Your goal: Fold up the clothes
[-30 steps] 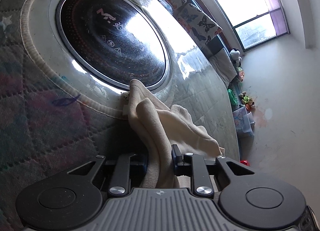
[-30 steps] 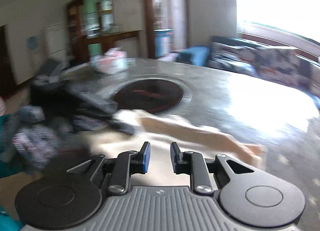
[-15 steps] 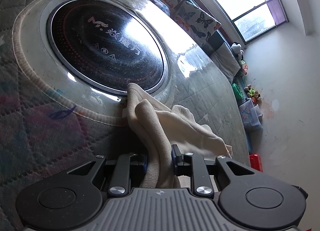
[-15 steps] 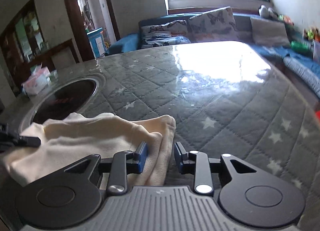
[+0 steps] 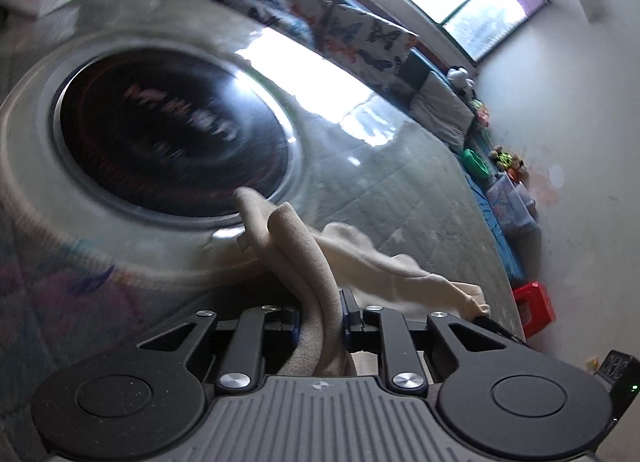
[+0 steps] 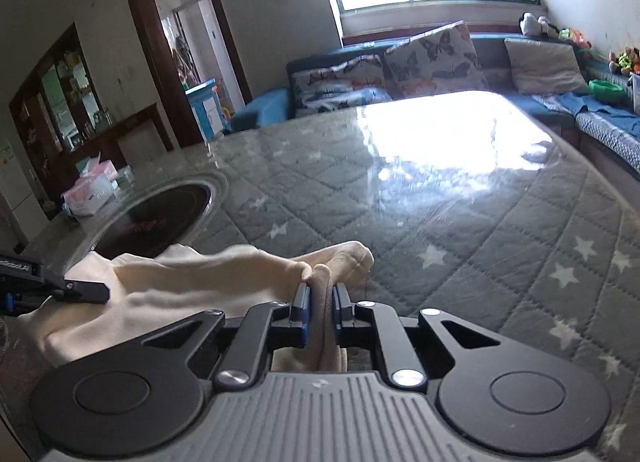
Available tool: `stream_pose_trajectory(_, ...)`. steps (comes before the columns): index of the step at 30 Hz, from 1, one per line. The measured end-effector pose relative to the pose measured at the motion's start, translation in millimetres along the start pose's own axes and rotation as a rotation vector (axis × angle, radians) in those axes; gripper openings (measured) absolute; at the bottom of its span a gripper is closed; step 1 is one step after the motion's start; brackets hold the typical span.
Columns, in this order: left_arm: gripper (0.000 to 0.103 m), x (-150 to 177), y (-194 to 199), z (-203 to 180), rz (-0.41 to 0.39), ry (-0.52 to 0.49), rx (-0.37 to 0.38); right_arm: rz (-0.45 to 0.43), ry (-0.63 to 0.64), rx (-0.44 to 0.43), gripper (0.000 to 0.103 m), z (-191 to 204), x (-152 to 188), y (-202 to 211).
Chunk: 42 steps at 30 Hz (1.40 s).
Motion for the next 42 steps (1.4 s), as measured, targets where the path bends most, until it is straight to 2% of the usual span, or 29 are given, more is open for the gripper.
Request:
stream_pose_trajectory(5, 0.018, -8, -14, -39, 0.005, -0.093, 0.028, -0.061, 0.012, 0.040, 0.010, -10, -15, 25)
stream_pose_trajectory(11, 0.017, -12, -46, -86, 0.020, -0.165, 0.064, -0.117, 0.014, 0.147, 0.010, -46, -36, 50)
stream_pose_trajectory(20, 0.017, -11, -97, -141, 0.062, -0.247, 0.099, -0.140, 0.016, 0.284, 0.010, -98, -55, 64)
stream_pose_trajectory(25, 0.018, -8, -119, -153, 0.088, -0.276, 0.091, -0.130, -0.003, 0.320, 0.010, -122, -56, 59)
stream_pose_trajectory(28, 0.019, -6, -131, -151, 0.115, -0.290, 0.055, -0.095, -0.021, 0.338, 0.010, -134, -48, 47)
stream_pose_trajectory(32, 0.027, -3, -140, -143, 0.125, -0.302, 0.002, -0.039, -0.026, 0.367, 0.012, -145, -34, 31)
stream_pose_trajectory(35, 0.041, -4, -138, -137, 0.115, -0.305, -0.024, -0.040, -0.035, 0.380, 0.015, -146, -32, 30)
stream_pose_trajectory(37, 0.042, -4, -137, -136, 0.098, -0.318, -0.047, -0.056, -0.030, 0.379, 0.015, -143, -34, 32)
stream_pose_trajectory(39, 0.049, -7, -137, -134, 0.089, -0.318, -0.063, -0.072, -0.023, 0.377, 0.015, -139, -36, 33)
stream_pose_trajectory(42, 0.049, -12, -139, -134, 0.081, -0.314, -0.073, -0.071, -0.027, 0.339, 0.015, -136, -40, 29)
Point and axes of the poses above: each gripper's, at about its wrist camera, not at the fingertips, and y roughly against the way its jaws point, z to its left, x to its underside, the point moved 6 cm from there along -y, roughly the way its jaws point, and after that the axes turned 2 degrees about z, right-handed, at the moved point
